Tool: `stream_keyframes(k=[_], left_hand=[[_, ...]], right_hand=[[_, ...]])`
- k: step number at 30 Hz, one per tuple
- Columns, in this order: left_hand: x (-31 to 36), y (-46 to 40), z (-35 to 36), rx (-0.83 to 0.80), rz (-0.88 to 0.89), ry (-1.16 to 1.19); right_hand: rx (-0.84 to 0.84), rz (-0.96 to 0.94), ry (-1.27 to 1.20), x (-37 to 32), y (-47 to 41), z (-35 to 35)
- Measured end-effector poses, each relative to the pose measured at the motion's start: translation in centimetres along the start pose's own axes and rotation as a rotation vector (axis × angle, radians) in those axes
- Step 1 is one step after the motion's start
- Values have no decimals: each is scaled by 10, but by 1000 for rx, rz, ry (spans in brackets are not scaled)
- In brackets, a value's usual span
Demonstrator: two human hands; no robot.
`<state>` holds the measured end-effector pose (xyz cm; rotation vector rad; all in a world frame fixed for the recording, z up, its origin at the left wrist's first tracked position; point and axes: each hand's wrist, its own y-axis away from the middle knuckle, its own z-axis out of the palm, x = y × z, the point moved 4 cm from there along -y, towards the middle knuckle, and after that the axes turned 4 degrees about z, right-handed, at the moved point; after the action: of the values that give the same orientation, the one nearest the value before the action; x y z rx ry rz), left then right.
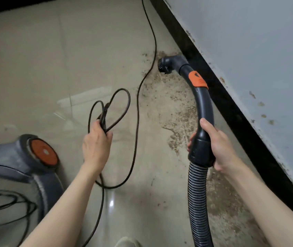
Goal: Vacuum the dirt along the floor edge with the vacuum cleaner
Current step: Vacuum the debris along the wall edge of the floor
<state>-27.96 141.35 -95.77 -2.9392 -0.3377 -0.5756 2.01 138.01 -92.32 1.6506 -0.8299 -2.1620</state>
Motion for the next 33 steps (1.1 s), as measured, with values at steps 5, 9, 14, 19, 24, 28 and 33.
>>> stream_keyframes(k=[5,9,14,19,24,28,33], left_hand=[[-28,-6,20,-23,-40,-186],[-40,0,69,-315,-81,-306],[-11,9,100,-239,175,-248],[24,13,131,-438,287,-290],[30,4,134,-522,187,-153],[15,-4,101,-185,-37,237],[-17,-10,87,-61,298,-168]], right_hand=[[-39,21,23,7,-8,20],[-52,22,35,10,-8,26],[-36,-5,27,9,-9,22],[-19,-5,11,11,-9,19],[-26,-15,30,11,-10,17],[-24,-8,55,11,-12,17],[-39,19,26,15,-15,24]])
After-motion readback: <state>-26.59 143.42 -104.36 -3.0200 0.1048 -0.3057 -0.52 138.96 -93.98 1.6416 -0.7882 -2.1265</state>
